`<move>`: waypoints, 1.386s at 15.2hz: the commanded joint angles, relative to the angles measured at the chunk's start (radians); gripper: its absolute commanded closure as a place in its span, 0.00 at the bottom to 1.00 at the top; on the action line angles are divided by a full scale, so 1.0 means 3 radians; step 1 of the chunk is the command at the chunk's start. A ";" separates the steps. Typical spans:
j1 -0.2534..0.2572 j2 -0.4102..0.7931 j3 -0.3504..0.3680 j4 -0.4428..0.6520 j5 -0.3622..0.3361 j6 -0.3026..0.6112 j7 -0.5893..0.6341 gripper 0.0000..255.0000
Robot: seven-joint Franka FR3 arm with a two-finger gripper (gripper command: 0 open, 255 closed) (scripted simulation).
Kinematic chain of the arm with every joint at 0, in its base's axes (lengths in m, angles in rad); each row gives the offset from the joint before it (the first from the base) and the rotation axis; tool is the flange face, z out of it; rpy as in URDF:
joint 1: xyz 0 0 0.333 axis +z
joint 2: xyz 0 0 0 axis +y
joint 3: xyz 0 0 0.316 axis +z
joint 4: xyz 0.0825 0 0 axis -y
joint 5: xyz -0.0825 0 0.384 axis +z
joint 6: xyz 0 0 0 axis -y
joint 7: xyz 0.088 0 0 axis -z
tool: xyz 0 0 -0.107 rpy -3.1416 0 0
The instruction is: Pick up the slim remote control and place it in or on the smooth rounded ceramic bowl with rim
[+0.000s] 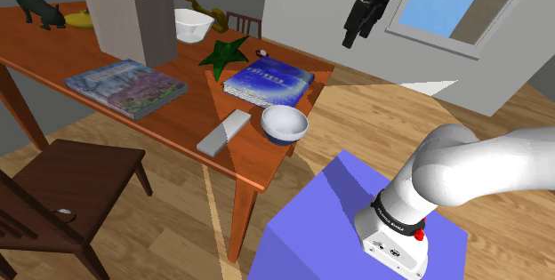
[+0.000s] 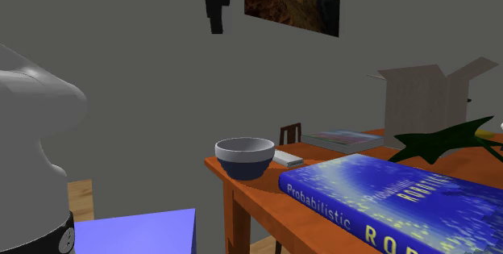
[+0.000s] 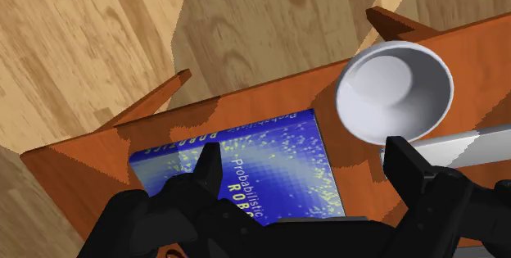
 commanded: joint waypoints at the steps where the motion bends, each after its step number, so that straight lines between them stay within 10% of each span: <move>1: 0.0000 0.0000 0.0000 0.0000 0.0000 0.0000 0.0000 0.00; 21: -0.0399 0.1217 0.1416 -0.0435 0.0903 0.1485 0.3092 0.00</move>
